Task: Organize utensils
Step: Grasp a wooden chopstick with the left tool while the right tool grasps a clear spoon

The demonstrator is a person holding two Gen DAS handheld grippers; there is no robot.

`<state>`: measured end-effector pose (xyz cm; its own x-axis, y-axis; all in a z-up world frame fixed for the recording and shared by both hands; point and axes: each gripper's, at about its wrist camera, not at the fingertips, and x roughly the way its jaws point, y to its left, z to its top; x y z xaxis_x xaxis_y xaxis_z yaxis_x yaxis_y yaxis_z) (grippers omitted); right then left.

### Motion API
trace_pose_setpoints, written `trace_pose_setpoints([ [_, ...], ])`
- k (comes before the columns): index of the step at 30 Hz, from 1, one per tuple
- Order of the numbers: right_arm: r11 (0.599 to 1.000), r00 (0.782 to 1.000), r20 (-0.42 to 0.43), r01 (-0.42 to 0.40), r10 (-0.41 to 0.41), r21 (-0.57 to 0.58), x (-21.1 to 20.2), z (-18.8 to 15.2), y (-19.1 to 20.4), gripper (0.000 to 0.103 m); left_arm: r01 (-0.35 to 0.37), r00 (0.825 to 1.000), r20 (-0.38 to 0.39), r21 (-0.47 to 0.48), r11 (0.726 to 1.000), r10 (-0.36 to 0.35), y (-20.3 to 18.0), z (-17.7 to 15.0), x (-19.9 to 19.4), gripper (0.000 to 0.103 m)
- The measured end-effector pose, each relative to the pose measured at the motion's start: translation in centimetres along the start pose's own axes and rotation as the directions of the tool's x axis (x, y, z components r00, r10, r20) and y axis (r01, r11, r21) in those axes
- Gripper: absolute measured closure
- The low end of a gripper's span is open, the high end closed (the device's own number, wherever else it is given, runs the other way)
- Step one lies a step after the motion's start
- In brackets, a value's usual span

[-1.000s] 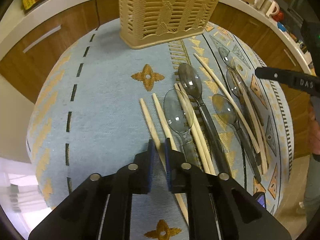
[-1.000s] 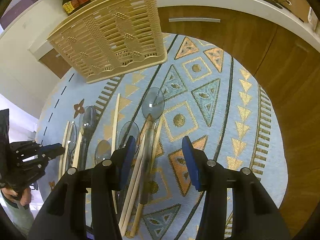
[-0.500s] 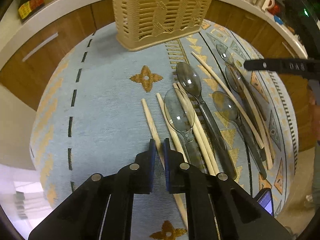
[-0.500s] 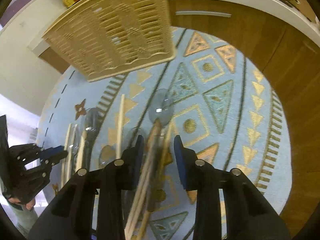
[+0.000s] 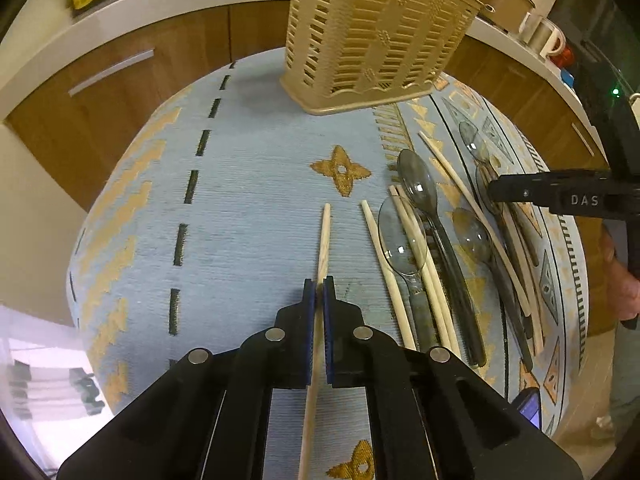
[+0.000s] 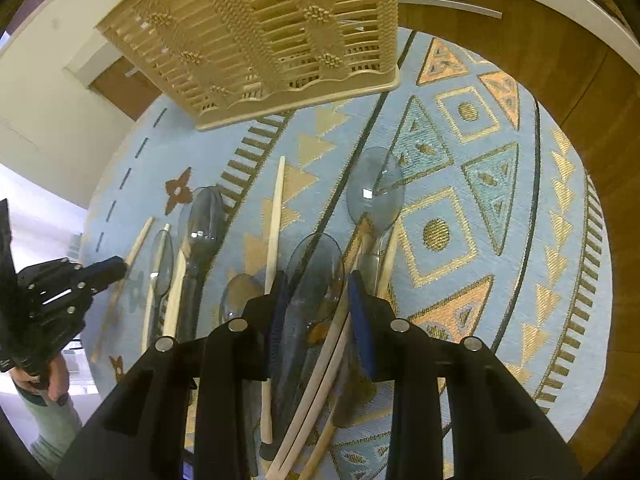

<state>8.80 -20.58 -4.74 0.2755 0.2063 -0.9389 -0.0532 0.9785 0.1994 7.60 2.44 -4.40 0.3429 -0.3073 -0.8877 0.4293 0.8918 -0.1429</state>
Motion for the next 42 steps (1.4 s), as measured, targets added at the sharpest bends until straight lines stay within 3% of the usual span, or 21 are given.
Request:
trace_pose_setpoints([
  [9, 0.997, 0.997, -0.029, 0.066, -0.067, -0.043, 1.1, -0.2, 2.2, 0.075, 0.005, 1.0, 0.031, -0.02, 1.0, -0.005, 0.0, 0.2, -0.3, 0.101],
  [13, 0.996, 0.996, -0.039, 0.079, -0.081, -0.046, 1.0, -0.2, 2.1, 0.075, 0.055, 0.998, 0.012, -0.019, 0.998, -0.055, 0.3, -0.1, -0.5, 0.086],
  [16, 0.997, 0.996, -0.047, 0.071, -0.072, -0.025, 1.3, 0.1, 2.2, 0.074, 0.035, 0.999, -0.021, -0.007, 0.999, -0.035, 0.3, 0.3, 0.0, 0.085],
  [18, 0.997, 0.997, -0.038, 0.068, -0.069, -0.02, 0.9, 0.1, 1.6, 0.071, 0.03, 0.998, -0.052, 0.019, 0.999, -0.029, 0.0, 0.5, 0.6, 0.085],
  [20, 0.999, 0.998, -0.028, 0.053, -0.053, -0.008, 0.8, 0.4, 1.5, 0.055, 0.019, 0.997, -0.079, 0.061, 0.998, -0.015, -0.6, 0.9, 0.9, 0.081],
  [22, 0.999, 0.999, -0.021, 0.05, -0.05, 0.006, 0.6, 0.7, 0.8, 0.052, -0.021, 0.994, -0.107, 0.112, 0.993, 0.033, -1.6, 1.4, 1.3, 0.08],
  [24, 0.998, 0.998, -0.025, 0.06, -0.059, 0.011, 0.4, 1.0, 0.7, 0.052, -0.076, 0.99, -0.109, 0.152, 0.985, 0.093, -2.3, 1.7, 1.7, 0.089],
  [25, 0.998, 0.998, -0.034, 0.06, -0.06, 0.015, 0.4, 1.0, 0.4, 0.052, -0.102, 0.987, -0.107, 0.163, 0.981, 0.121, -2.4, 1.9, 1.8, 0.099],
  [26, 0.998, 0.997, -0.043, 0.061, -0.06, 0.022, 0.5, 1.1, 0.3, 0.052, -0.109, 0.986, -0.105, 0.164, 0.98, 0.128, -2.5, 2.0, 1.9, 0.099],
  [31, 0.997, 0.996, -0.049, 0.081, -0.08, 0.015, 0.8, 1.1, 1.0, 0.061, -0.086, 0.994, -0.059, 0.084, 0.993, 0.091, -1.7, 1.8, 1.5, 0.099],
  [34, 0.989, 0.988, -0.042, 0.147, -0.148, -0.026, 1.0, 0.8, 2.2, 0.069, -0.089, 0.996, -0.013, 0.034, 0.995, 0.09, -1.0, 1.6, 0.8, 0.099],
  [40, 0.982, 0.982, -0.062, 0.175, -0.179, -0.069, 2.3, 0.6, 4.7, 0.069, -0.064, 0.994, 0.087, -0.035, 0.997, 0.067, -0.3, 2.0, -1.9, 0.099],
  [42, 0.975, 0.977, -0.049, 0.2, -0.205, -0.097, 2.3, 0.1, 5.8, 0.073, -0.049, 0.99, 0.129, -0.053, 0.997, 0.056, 0.0, 2.3, -3.0, 0.099],
])
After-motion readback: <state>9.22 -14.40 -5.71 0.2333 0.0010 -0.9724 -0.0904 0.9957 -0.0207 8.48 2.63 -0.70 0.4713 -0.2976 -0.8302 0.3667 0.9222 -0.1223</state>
